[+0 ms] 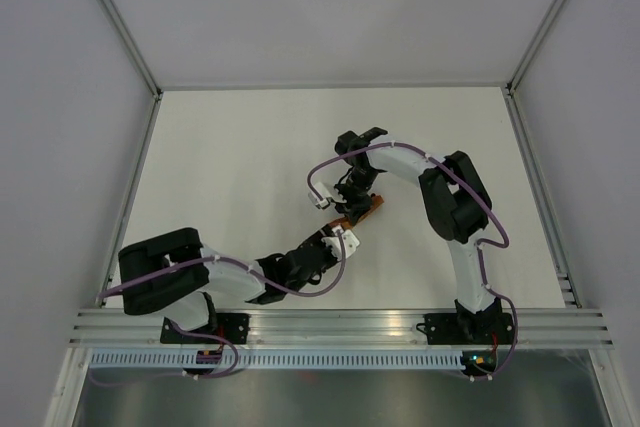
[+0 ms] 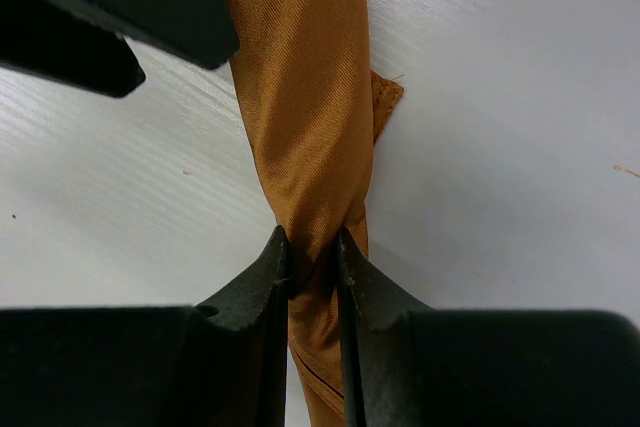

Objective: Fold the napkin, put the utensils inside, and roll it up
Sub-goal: Roll the napkin with the utensil

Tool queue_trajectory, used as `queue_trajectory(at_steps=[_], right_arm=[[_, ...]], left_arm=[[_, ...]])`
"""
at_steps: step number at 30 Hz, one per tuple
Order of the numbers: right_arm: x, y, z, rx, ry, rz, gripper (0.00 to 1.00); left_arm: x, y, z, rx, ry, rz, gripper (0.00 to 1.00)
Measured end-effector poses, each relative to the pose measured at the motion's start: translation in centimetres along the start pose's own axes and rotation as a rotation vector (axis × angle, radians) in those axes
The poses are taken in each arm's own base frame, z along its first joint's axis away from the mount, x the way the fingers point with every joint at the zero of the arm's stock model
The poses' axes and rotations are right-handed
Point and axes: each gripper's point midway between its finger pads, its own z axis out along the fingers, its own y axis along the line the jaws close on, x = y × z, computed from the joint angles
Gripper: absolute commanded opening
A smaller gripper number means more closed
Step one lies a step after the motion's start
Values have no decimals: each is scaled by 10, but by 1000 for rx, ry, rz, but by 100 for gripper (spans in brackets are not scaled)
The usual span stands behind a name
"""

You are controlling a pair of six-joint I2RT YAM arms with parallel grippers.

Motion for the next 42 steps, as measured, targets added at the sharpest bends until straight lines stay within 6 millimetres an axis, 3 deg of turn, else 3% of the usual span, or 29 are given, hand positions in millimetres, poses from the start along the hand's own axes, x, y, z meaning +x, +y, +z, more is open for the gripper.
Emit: queue_trajectory(at_steps=[5,11,15,30,42], right_arm=[[0,0,0,-4,0,8,12],[0,0,0,-8,-1,16,12],[0,0,0,-10,-1,21,12],[4,-1,-2,-8,-3,44,13],[4,-2,-3,-9,0,53,13]], left_arm=[[-1,-9,14,23,9,51,50],[13,-15,23,33,46,90,50],[22,-12,29,22,71,100,50],[22,2,45,-75,100,101,40],[25,10,48,-130,130,119,47]])
